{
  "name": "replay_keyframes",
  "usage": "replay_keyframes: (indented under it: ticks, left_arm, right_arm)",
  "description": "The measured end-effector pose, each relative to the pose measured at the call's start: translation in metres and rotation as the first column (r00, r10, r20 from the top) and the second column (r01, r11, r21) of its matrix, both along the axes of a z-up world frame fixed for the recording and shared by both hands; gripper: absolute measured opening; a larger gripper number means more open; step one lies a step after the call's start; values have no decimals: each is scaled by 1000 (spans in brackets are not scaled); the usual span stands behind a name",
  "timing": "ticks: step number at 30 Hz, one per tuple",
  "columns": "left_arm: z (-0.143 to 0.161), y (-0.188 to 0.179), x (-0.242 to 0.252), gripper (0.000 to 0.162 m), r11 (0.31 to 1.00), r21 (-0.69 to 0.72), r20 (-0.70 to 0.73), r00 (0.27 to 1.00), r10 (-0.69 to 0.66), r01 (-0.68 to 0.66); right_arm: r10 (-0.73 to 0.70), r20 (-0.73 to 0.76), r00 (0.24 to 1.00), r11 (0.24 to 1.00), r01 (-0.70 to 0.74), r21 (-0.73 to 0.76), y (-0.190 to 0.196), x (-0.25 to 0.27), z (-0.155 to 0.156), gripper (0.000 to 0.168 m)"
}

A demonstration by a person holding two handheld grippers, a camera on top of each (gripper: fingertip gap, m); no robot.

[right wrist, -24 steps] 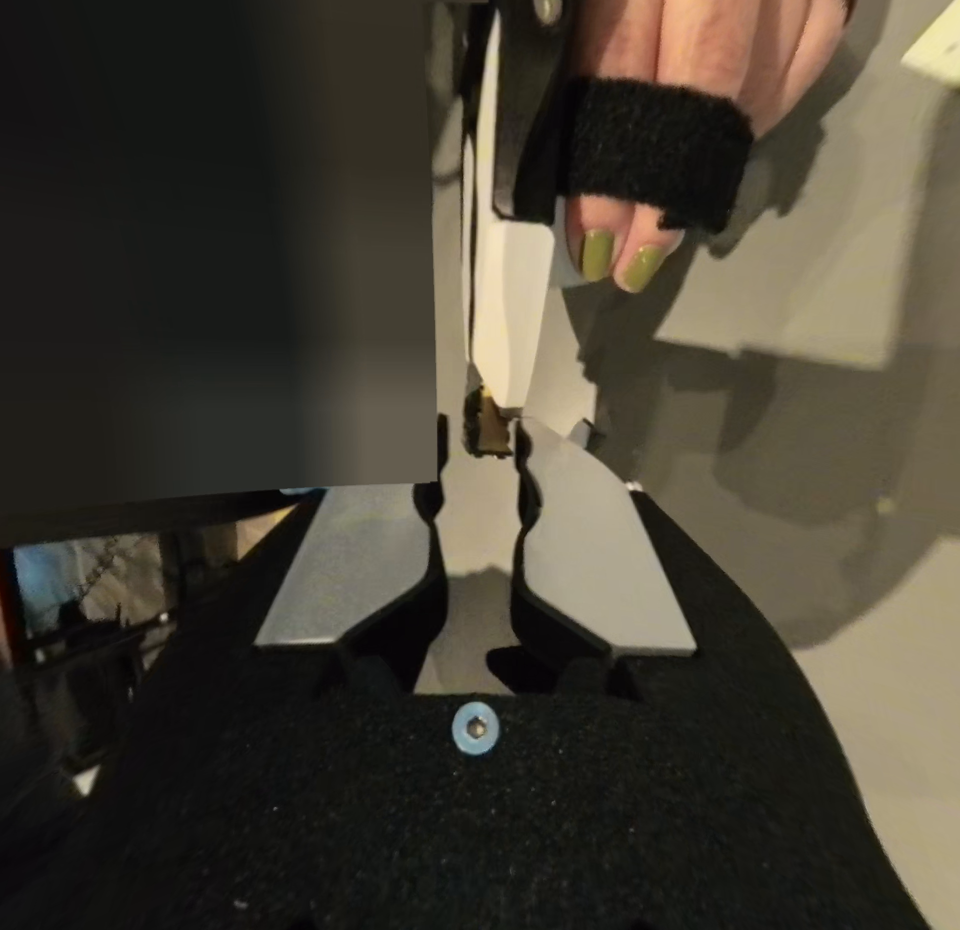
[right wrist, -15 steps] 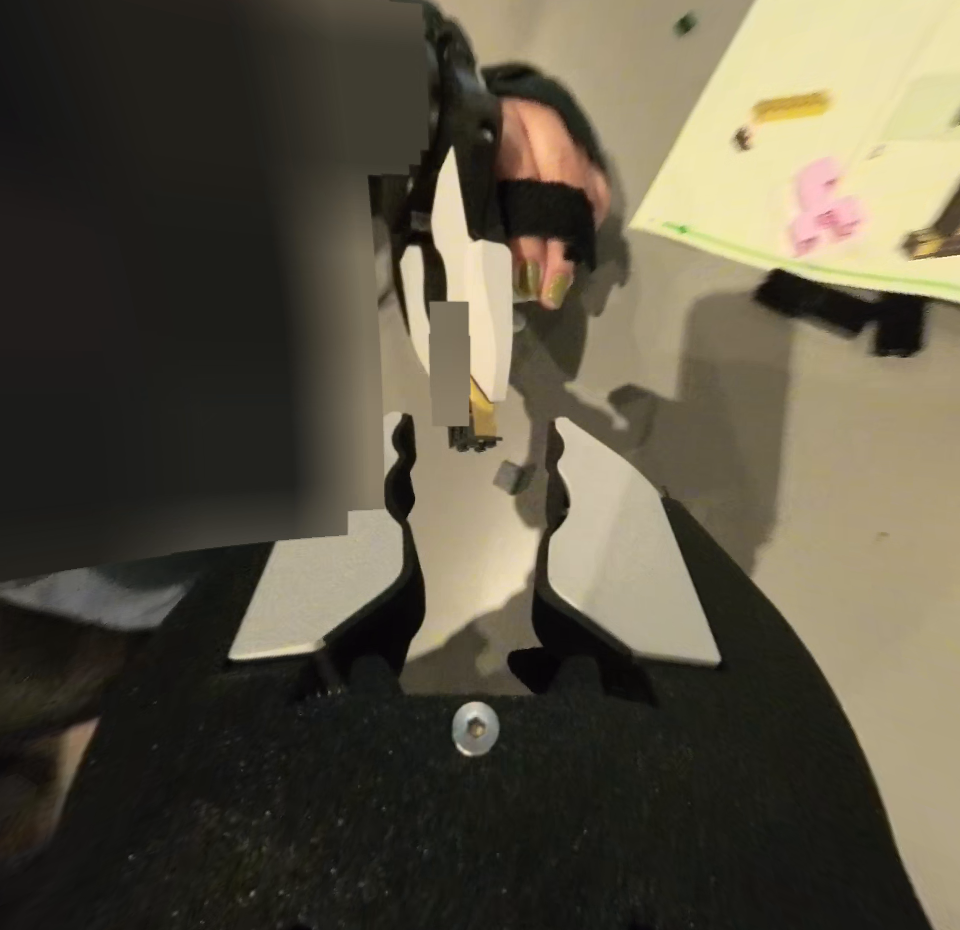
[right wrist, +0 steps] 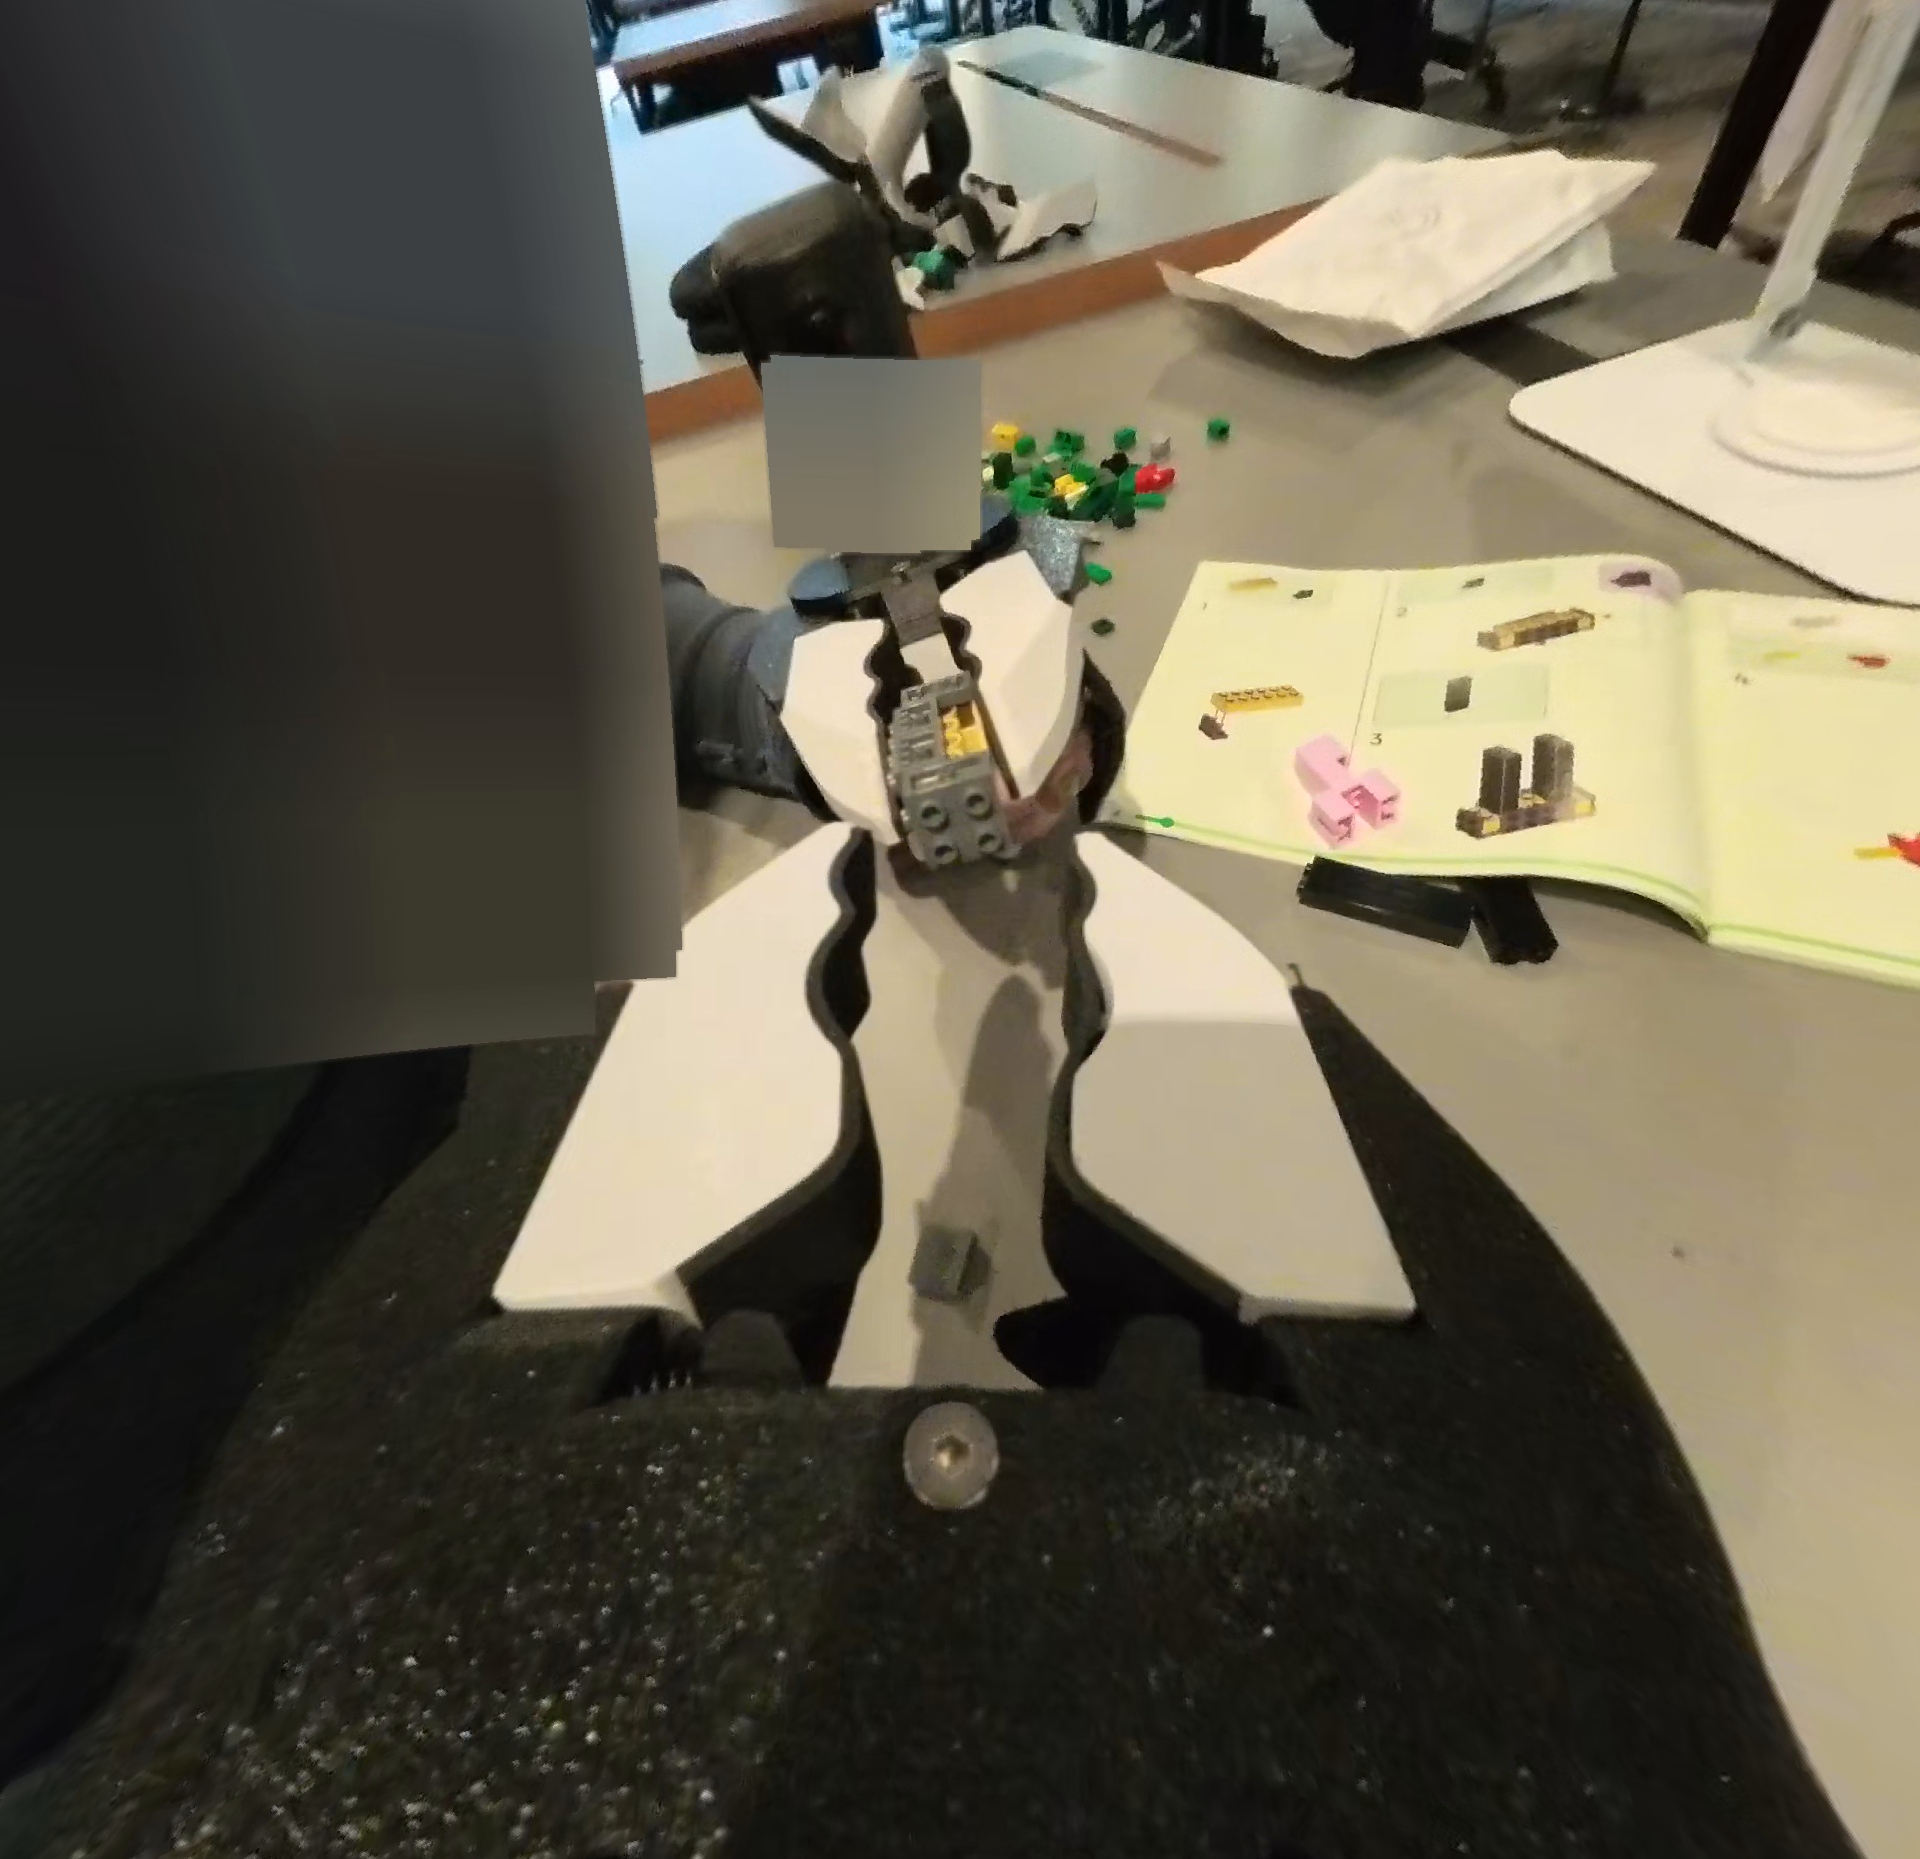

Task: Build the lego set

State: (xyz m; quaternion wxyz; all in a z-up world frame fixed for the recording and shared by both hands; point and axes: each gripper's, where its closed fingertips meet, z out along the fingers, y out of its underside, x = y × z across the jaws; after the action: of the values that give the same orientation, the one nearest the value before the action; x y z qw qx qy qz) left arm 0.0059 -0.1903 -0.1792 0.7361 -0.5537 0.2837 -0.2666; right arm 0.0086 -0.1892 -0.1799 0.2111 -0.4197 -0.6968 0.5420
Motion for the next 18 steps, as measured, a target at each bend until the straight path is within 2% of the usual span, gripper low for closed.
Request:
replay_keyframes:
  ticks: [5, 15, 16, 18]
  left_arm:
    - [0, 0, 0, 21, 1000, -3, 1, 1000, -12, 12]
    - [-1, -1, 3, 22, 1000, -1, -12, 1000, -24, 24]
    - [0, -1, 1, 24, 1000, 2, -6, 1000, -11, 11]
    - [3, 1, -3, 41, 999, 22, 17, 1000, 26, -26]
  right_arm:
    - [29, -20, 999, 997, -27, 71, -8, -1, 1, 25]
    - [33, -18, 999, 997, -32, 77, -8, -4, -1, 17]
    - [24, -16, 1000, 997, -22, 71, -7, -5, -1, 17]
    - [8, 3, 1000, 999, -8, 37, -5, -6, -1, 17]
